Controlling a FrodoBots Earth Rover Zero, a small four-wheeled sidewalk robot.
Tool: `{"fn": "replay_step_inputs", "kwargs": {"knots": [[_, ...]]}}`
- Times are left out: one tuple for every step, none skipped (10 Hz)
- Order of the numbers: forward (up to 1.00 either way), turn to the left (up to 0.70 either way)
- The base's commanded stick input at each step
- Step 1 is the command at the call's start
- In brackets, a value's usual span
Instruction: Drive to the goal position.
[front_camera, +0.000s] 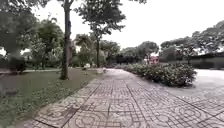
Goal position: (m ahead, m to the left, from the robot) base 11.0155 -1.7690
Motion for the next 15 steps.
{"fn": "replay_step_inputs", "kwargs": {"knots": [[1.00, 0.00], [1.00, 0.00], [1.00, 0.00], [1.00, -0.20], [1.00, 0.00], [1.00, 0.00], [1.00, 0.00], [1.00, 0.00], [1.00, 0.00], [1.00, 0.00], [1.00, 0.00], [1.00, 0.14], [1.00, 0.27], [1.00, 0.18], [1.00, 0.00]]}}
